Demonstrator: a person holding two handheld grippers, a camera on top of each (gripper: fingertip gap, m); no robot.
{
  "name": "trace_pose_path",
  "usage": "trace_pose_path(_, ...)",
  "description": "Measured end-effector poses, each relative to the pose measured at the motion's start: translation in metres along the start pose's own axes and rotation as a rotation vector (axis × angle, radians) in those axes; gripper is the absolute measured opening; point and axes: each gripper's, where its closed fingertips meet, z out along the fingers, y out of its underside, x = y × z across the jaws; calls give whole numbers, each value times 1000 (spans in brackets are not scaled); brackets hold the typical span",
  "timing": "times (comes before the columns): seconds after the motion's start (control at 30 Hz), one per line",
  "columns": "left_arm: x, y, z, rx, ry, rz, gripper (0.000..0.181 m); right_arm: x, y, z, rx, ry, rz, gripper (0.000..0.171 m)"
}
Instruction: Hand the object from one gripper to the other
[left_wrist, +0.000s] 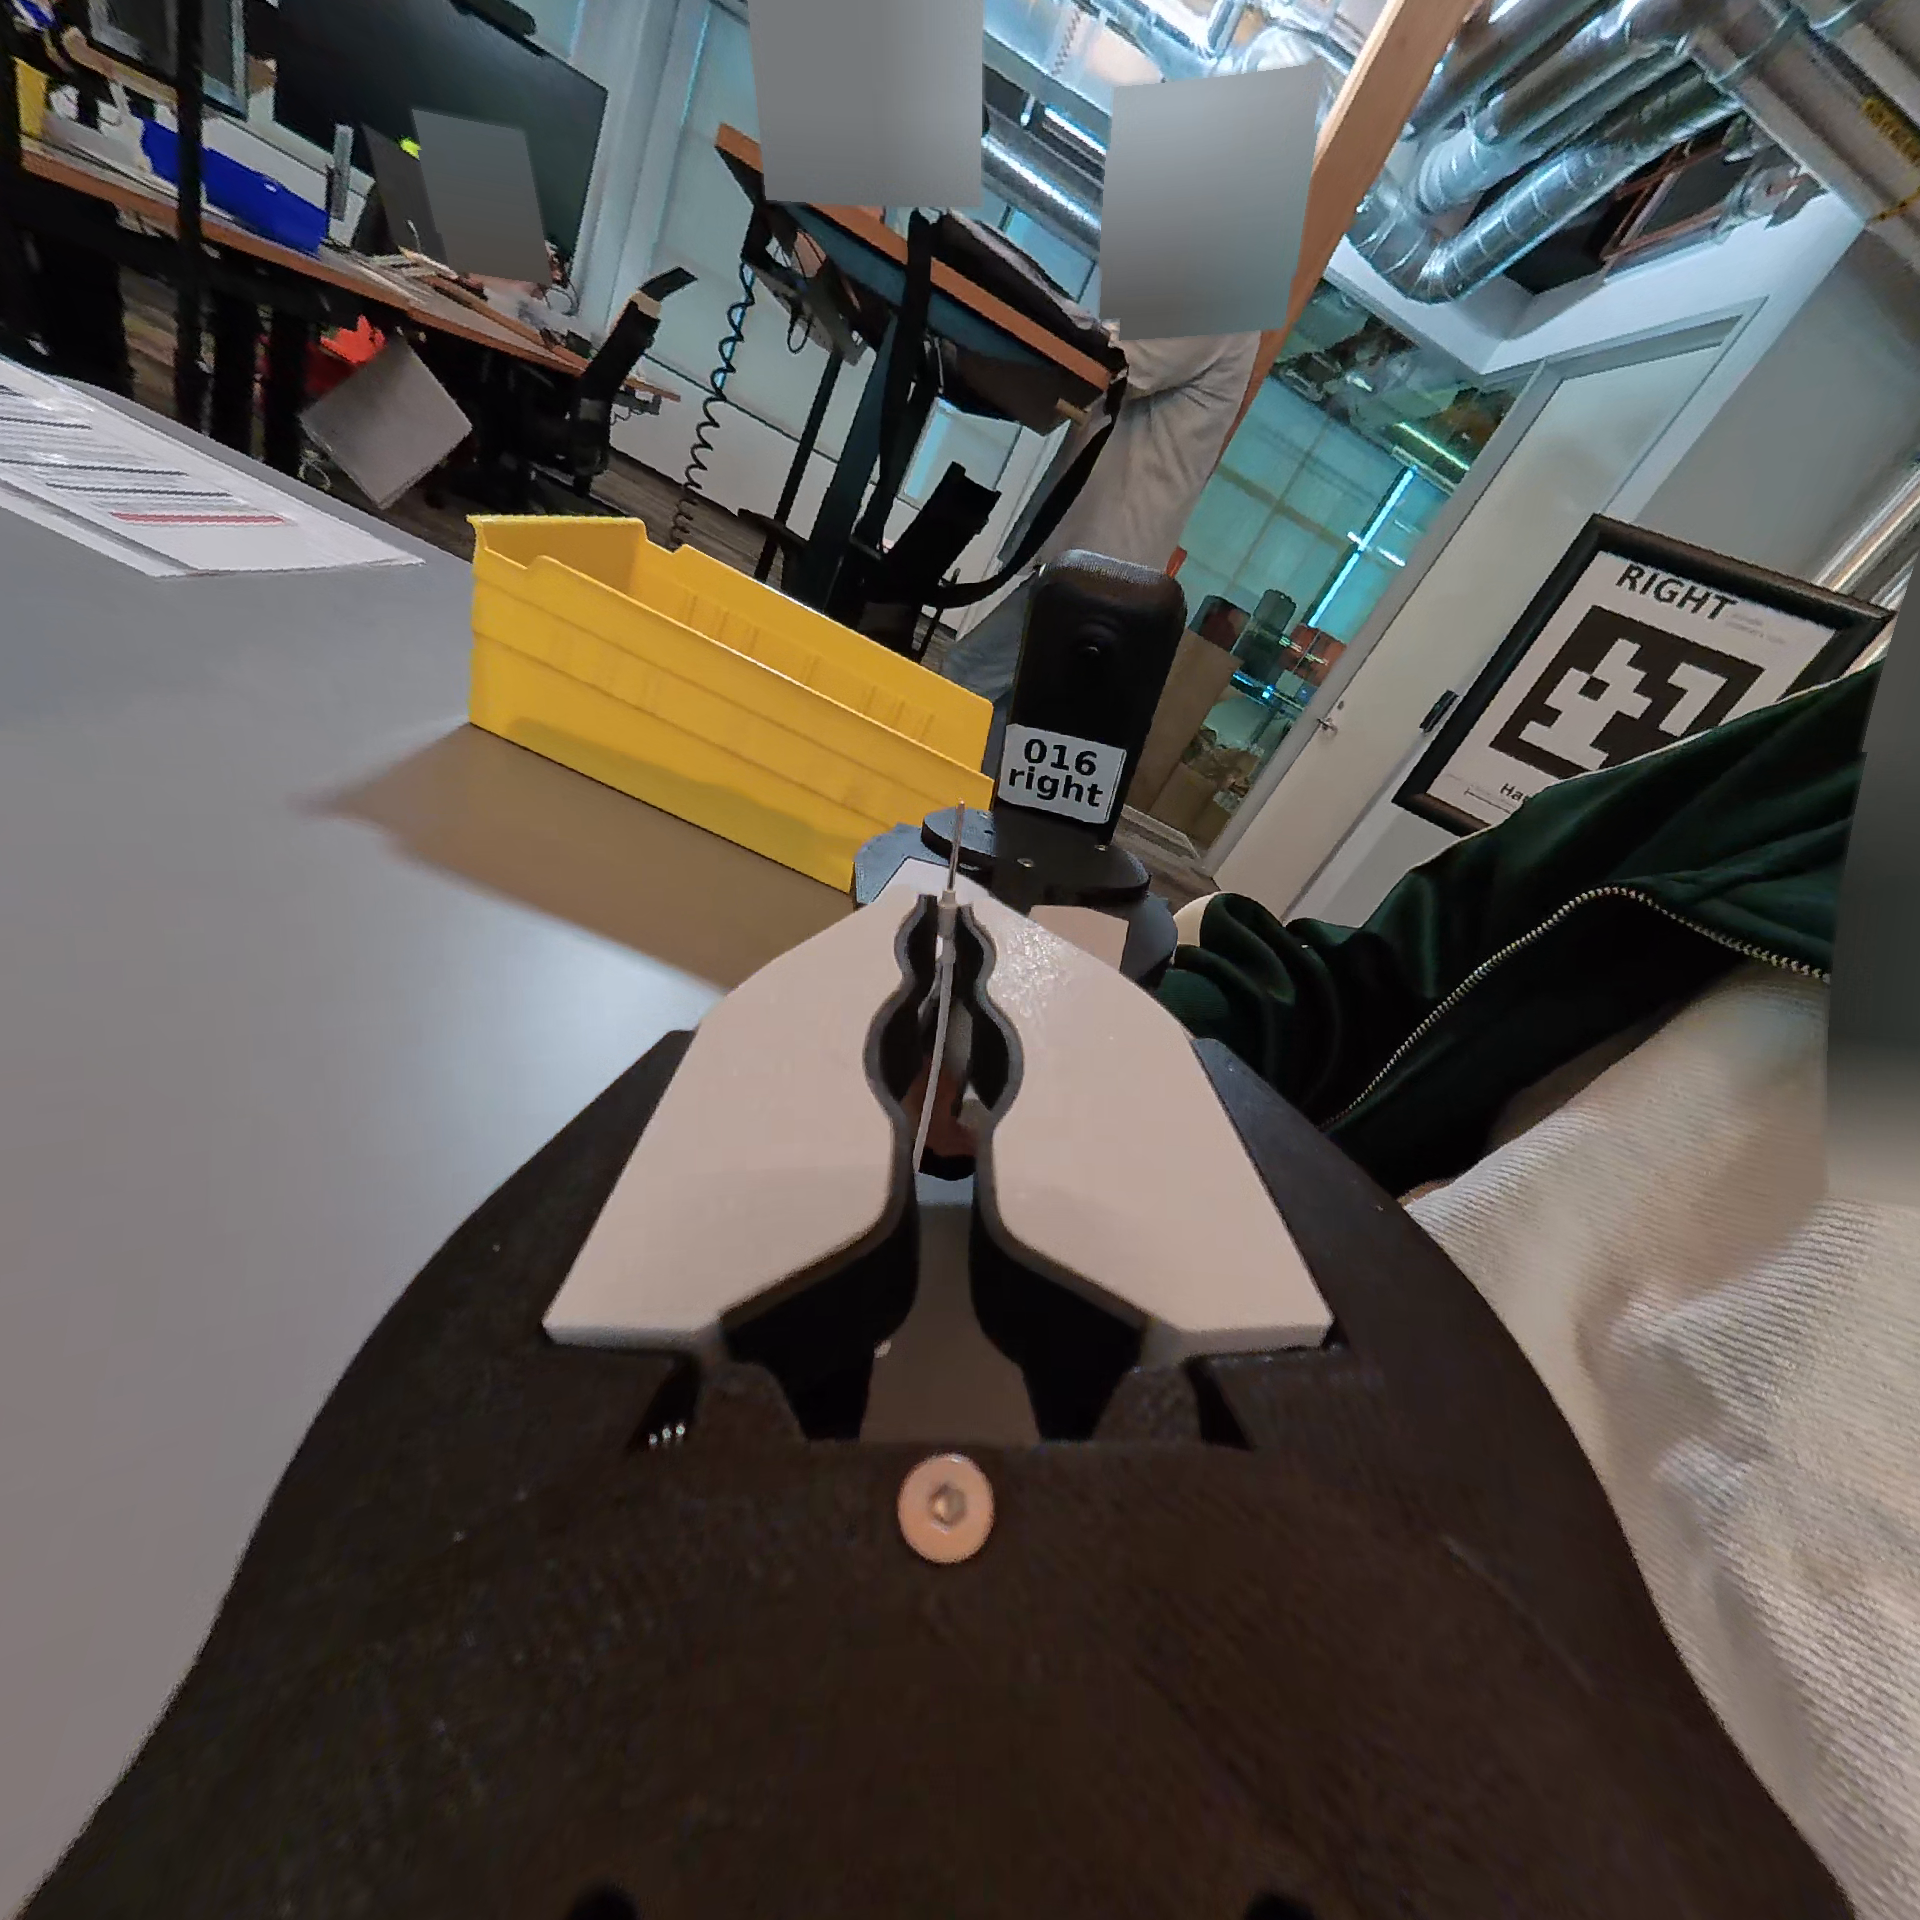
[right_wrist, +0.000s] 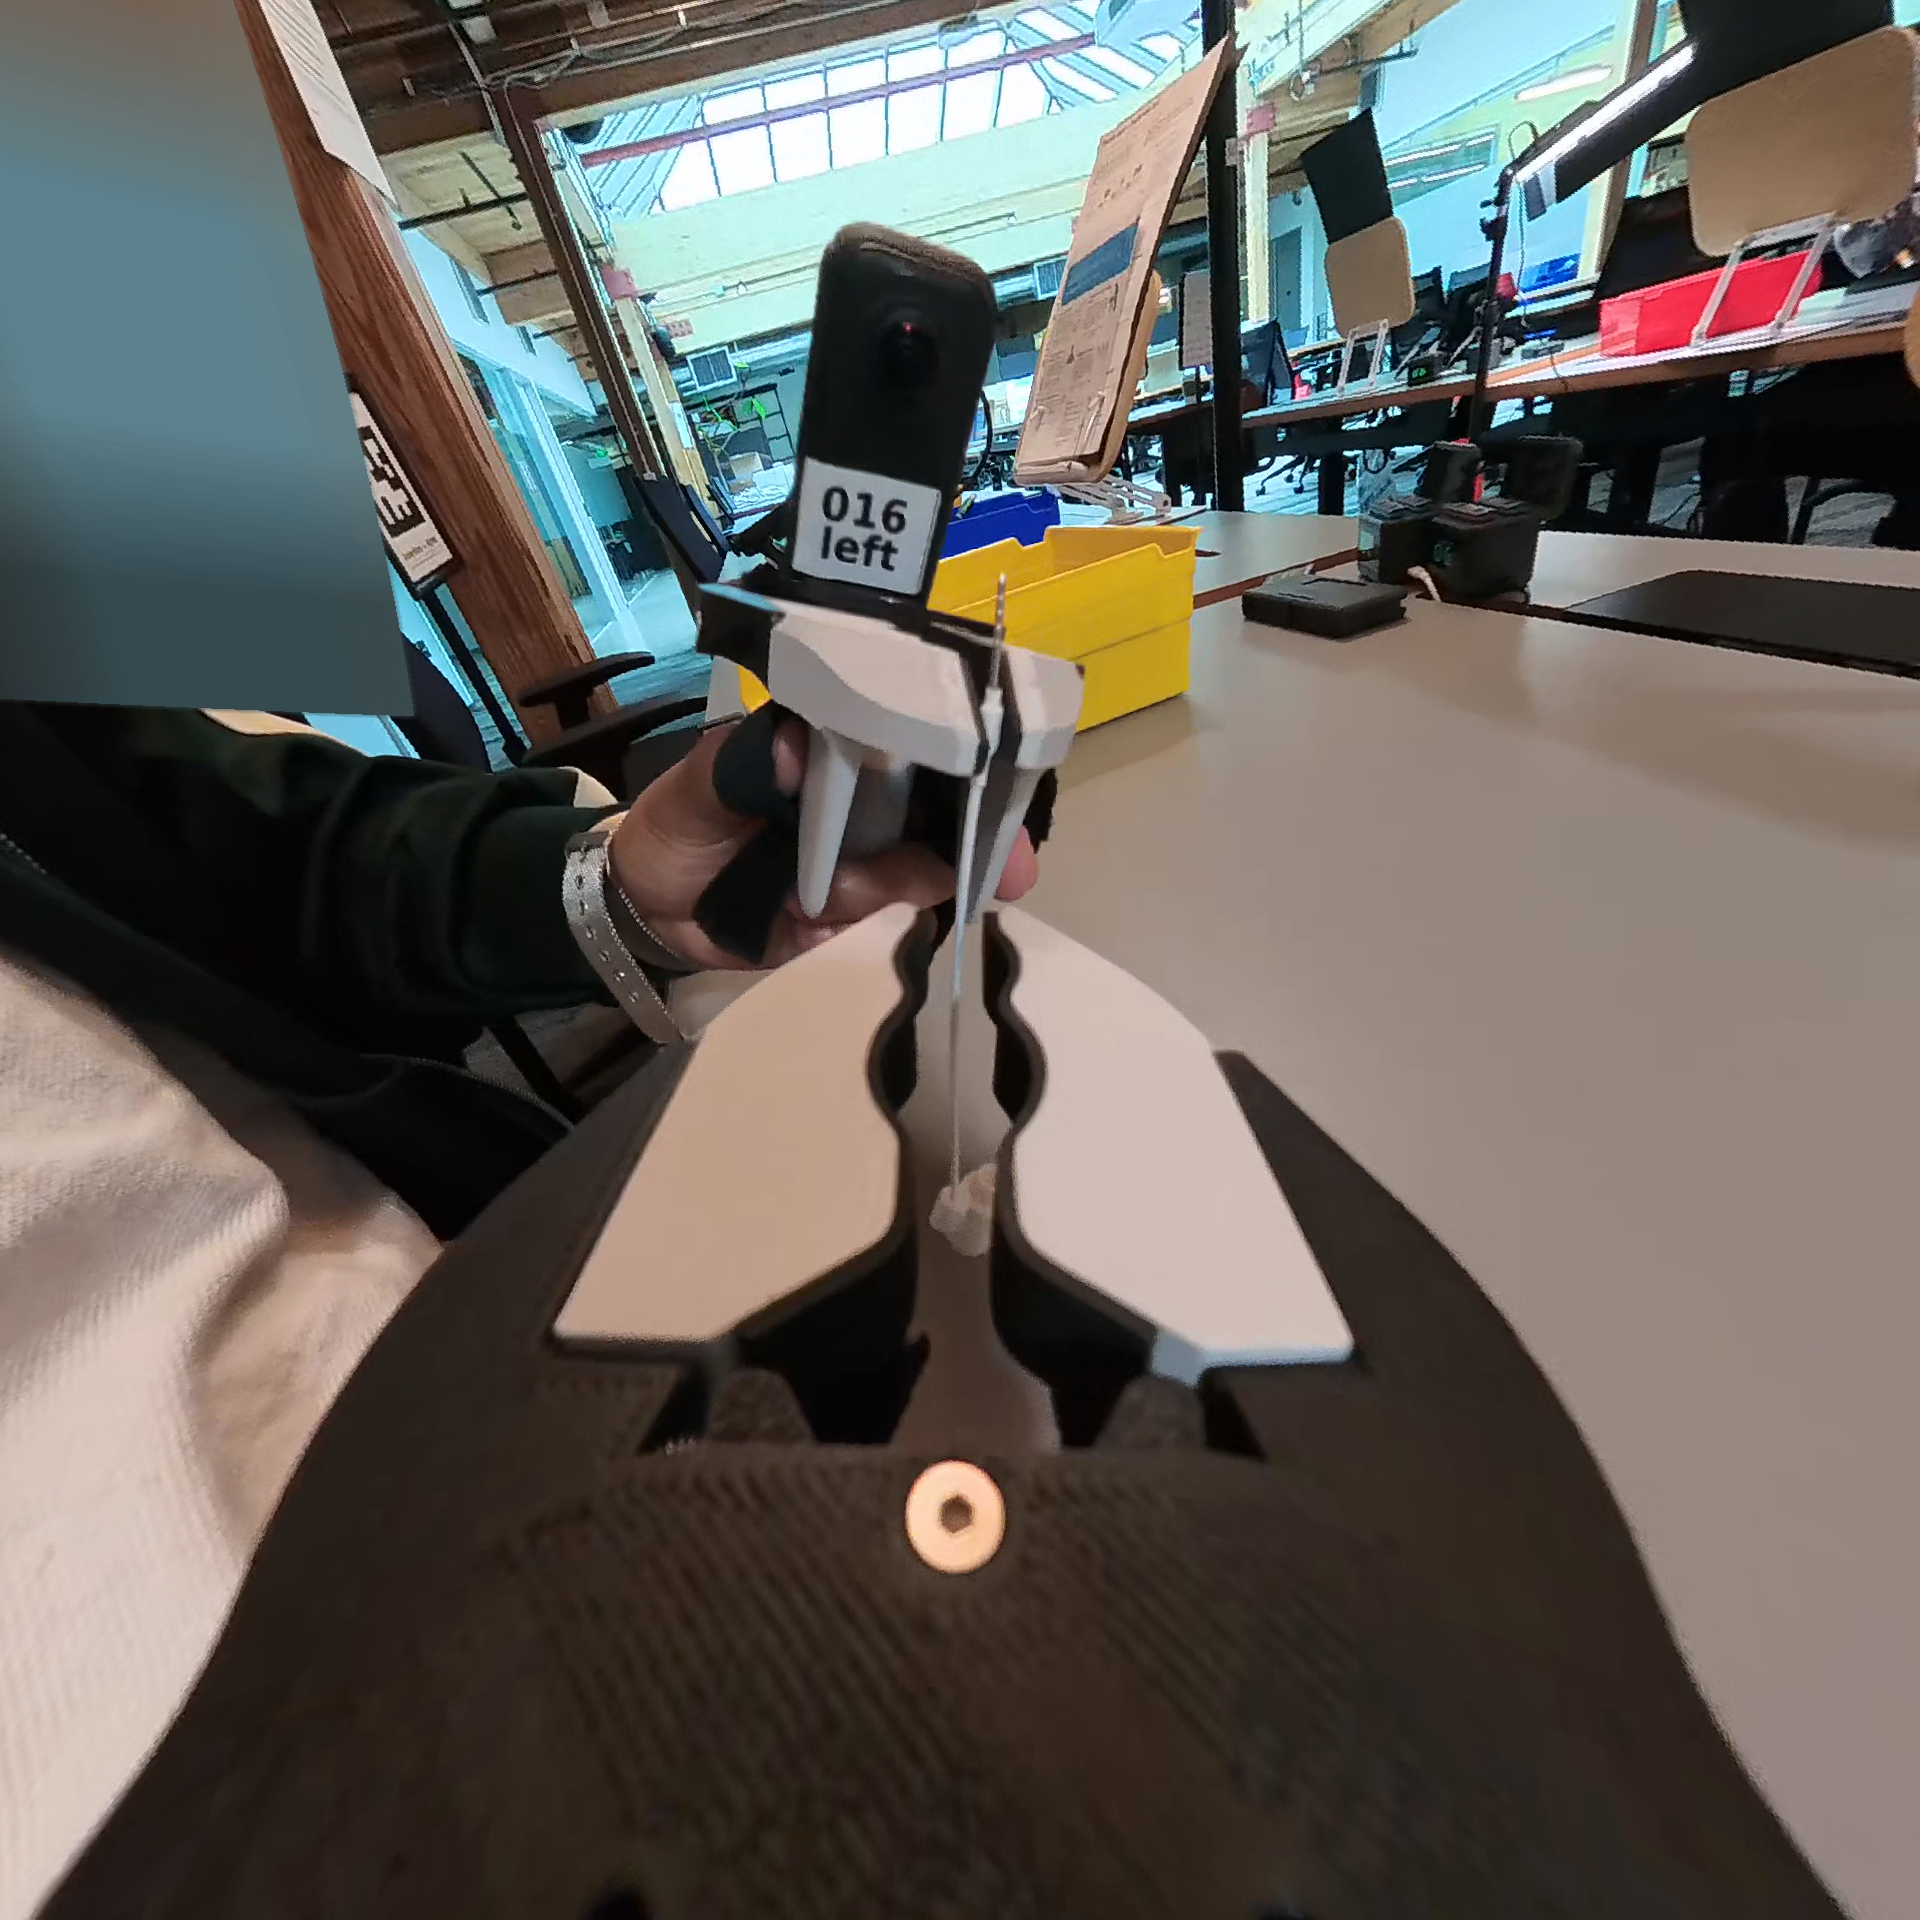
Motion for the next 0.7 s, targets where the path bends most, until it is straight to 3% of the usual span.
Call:
trace_pose_path(0.03, 0, 0, 0, -1, 3, -1, 2, 0, 0, 0, 0, 1, 0, 3)
trace_pose_path(0.17, 2, -1, 0, 14, 15, 3, 4, 1, -2, -2, 2, 8, -6, 1)
trace_pose_path(0.27, 0, -6, -1, 56, 7, 1, 28, 2, -12, -6, 53, 14, 7, 1)
trace_pose_path(0.33, -1, -6, -1, 63, 10, -6, 32, 5, -20, -11, 101, 19, 28, 1)
trace_pose_path(0.53, -9, 25, 7, -103, 7, -24, 20, 16, -35, -26, 192, 41, 64, 1)
trace_pose_path(0.7, -12, 47, 14, -222, -35, 73, 14, 15, -36, -26, 195, 37, 60, 1)
